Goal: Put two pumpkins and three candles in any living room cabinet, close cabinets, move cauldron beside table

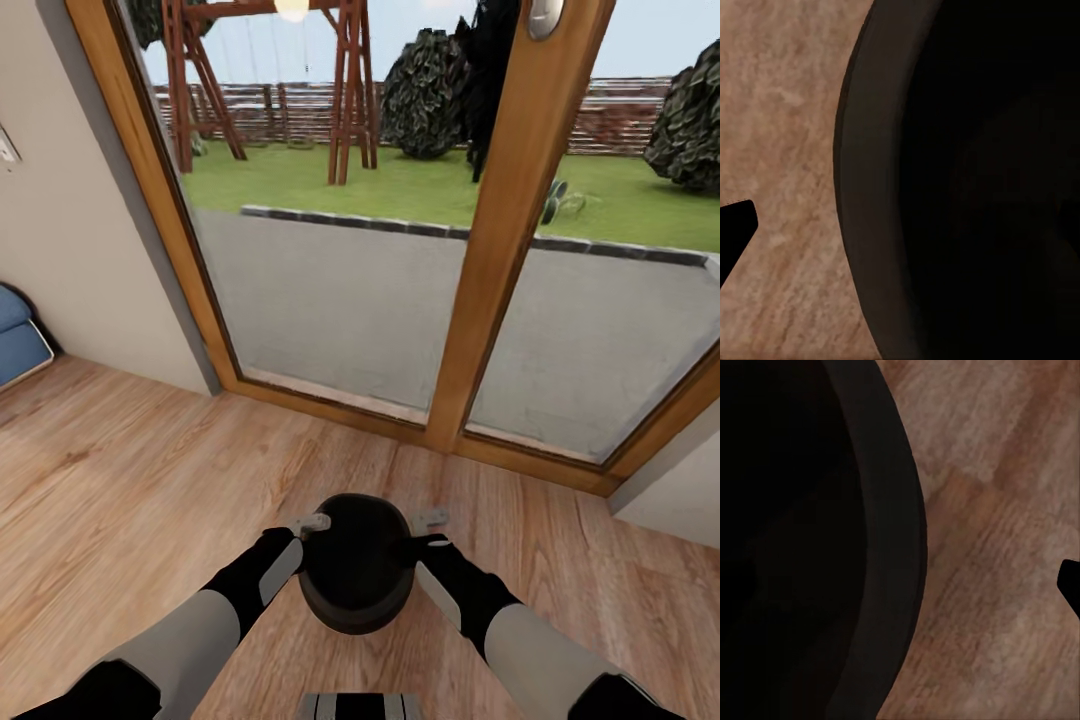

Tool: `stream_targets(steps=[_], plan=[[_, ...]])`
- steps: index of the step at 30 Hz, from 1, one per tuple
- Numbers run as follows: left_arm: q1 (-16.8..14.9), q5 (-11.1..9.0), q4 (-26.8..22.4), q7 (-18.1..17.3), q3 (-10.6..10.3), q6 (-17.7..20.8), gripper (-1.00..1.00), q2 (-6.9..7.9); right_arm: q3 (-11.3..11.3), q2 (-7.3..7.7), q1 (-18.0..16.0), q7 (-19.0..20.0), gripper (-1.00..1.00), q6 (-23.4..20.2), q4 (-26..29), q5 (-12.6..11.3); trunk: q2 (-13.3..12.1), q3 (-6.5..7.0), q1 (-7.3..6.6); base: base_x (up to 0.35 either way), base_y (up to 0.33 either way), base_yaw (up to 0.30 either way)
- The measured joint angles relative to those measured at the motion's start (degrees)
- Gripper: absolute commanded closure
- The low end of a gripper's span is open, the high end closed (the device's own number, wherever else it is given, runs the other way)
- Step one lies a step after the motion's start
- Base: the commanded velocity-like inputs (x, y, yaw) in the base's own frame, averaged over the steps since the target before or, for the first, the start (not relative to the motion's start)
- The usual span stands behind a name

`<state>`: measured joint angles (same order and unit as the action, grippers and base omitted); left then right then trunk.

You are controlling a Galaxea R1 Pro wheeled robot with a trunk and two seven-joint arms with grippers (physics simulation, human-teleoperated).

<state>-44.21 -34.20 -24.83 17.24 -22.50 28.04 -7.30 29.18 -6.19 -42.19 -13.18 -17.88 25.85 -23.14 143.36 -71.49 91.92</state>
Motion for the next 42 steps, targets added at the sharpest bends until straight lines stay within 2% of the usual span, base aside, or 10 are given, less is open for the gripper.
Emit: stream_targets(steps=[15, 28, 34, 42], plan=[[0.0, 0.0, -0.1, 0.0, 0.0, 0.0, -1.0, 0.08, 0.0, 0.12, 0.0, 0.0, -1.0, 0.1, 0.8, 0.0, 0.2, -3.32, 0.39, 0.0, 0.0, 0.0], [0.0, 0.0, -0.3, 0.0, 0.0, 0.0, -1.0, 0.09, -0.5, 0.47, 0.0, 0.0, -1.0, 1.1, -0.4, -0.6, 0.2, -3.33, 0.38, 0.0, 0.0, 0.0], [0.0, 0.0, -0.2, 0.0, 0.0, -0.3, -1.0, 0.09, -0.5, 0.43, -0.2, 0.0, -1.0, 1.7, -4.4, -0.8, 0.2, -3.33, 0.38, 0.0, 0.0, 0.0], [0.0, -0.2, 0.4, -0.1, 0.0, -2.1, -1.0, 0.01, -0.5, 0.08, -0.3, 0.1, -1.0, 1.8, -6.4, -0.7, 0.2, -3.32, 0.37, 0.0, 0.0, 0.0]])
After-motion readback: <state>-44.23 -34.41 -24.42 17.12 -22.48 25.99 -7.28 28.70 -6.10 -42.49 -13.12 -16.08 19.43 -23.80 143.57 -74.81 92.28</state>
